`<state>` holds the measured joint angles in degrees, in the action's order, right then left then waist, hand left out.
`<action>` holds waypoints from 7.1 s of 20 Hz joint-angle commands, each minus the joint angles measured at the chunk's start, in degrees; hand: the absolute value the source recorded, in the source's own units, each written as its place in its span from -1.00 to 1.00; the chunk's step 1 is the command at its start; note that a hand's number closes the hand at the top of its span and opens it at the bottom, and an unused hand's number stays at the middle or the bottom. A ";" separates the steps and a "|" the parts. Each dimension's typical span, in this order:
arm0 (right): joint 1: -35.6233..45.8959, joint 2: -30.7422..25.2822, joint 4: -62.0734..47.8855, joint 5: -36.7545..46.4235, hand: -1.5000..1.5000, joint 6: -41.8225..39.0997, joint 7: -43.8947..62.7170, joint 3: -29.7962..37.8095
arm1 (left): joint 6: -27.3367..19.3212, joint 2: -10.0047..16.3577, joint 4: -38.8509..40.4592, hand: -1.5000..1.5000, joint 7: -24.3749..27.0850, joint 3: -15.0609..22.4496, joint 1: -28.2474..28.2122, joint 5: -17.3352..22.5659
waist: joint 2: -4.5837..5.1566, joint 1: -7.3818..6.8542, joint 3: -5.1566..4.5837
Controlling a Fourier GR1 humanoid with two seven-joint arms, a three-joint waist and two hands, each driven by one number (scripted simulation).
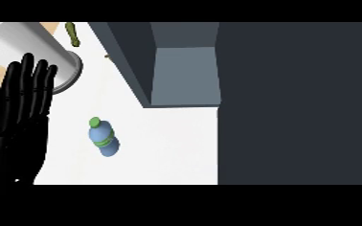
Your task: Pick up the bottled water, place it into the cabinet and close the cabinet
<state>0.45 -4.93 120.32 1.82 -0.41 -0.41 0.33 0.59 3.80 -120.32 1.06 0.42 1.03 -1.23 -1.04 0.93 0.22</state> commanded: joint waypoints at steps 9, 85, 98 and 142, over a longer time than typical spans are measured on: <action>-12.79 -0.60 9.19 -12.12 -1.00 -10.72 6.19 -7.83 | -14.90 -3.70 3.64 -1.00 -18.38 -1.66 2.17 -9.45 | 0.66 -0.10 -0.15; -61.72 -10.29 31.51 -5.44 -1.00 -17.17 -17.80 -20.74 | 1.54 -2.52 86.49 1.00 58.09 -7.28 8.66 -6.24 | 1.08 0.34 -0.35; -61.84 -12.74 31.96 -7.89 -1.00 -16.96 -18.11 -19.53 | -4.22 -3.78 77.14 1.00 45.80 10.80 13.13 10.05 | 0.91 0.18 -0.28; -62.76 -12.62 24.34 -12.92 -1.00 -23.83 -28.92 -9.91 | -50.42 -3.76 110.27 -1.00 19.79 20.17 62.26 22.15 | 2.55 3.53 -0.28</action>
<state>-61.36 -17.42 140.81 -6.37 -23.65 -31.28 -9.23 -46.71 0.58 -14.12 20.94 21.05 60.99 21.75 1.46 4.31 -0.02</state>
